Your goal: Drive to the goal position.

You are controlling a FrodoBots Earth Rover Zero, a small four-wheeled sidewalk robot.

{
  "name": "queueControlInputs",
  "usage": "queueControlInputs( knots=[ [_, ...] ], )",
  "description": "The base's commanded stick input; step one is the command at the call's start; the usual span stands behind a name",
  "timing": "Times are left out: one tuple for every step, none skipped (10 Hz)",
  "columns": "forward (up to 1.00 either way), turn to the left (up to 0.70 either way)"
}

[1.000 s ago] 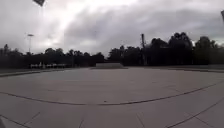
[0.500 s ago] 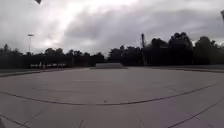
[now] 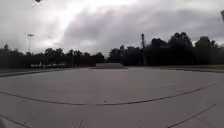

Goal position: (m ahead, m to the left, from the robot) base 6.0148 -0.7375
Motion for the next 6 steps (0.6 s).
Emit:
queueControlInputs(
  knots=[
    [-0.3, 0.0],
    [-0.4, 0.0],
    [-0.47, 0.0],
    [-0.54, 0.0],
    [-0.61, 0.0],
    [-0.68, 0.0]
  ],
)
